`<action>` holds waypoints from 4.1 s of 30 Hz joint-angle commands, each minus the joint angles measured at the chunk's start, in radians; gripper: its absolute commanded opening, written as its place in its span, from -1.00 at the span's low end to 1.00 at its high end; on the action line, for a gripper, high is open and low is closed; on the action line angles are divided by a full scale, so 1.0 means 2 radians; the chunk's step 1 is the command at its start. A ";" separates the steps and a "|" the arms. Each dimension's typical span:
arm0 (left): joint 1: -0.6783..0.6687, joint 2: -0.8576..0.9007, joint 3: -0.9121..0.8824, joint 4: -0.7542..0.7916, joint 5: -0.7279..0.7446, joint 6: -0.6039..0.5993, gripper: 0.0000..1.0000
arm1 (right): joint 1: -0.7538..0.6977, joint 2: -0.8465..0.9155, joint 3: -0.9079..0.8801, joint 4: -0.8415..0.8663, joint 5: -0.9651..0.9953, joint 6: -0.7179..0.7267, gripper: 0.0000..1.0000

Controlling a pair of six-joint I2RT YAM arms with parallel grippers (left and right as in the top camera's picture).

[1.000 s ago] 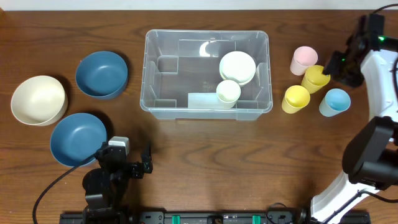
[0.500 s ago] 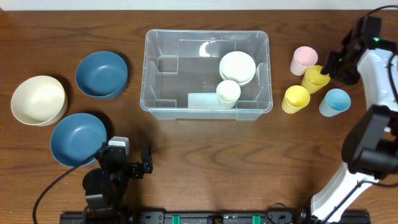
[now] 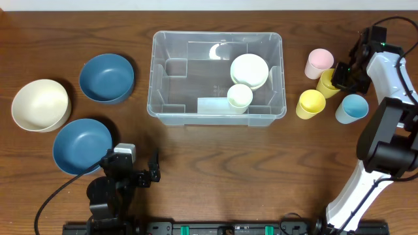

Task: Pack container
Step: 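Grasp the yellow cup at the back with the right gripper, then lower the yellow cup into the cream cup in the bin, release, then move the right gripper to the light-blue cup and grasp it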

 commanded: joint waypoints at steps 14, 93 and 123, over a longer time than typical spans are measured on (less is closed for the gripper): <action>0.003 0.000 -0.010 -0.001 -0.002 0.009 0.96 | 0.010 -0.224 0.008 -0.035 -0.029 0.015 -0.97; 0.003 0.000 -0.010 -0.001 -0.002 0.009 0.96 | 0.269 -0.157 0.108 -0.101 0.011 0.051 0.27; 0.003 0.000 -0.010 -0.001 -0.002 0.009 0.96 | -0.069 -0.158 -0.064 -0.159 0.051 0.061 0.20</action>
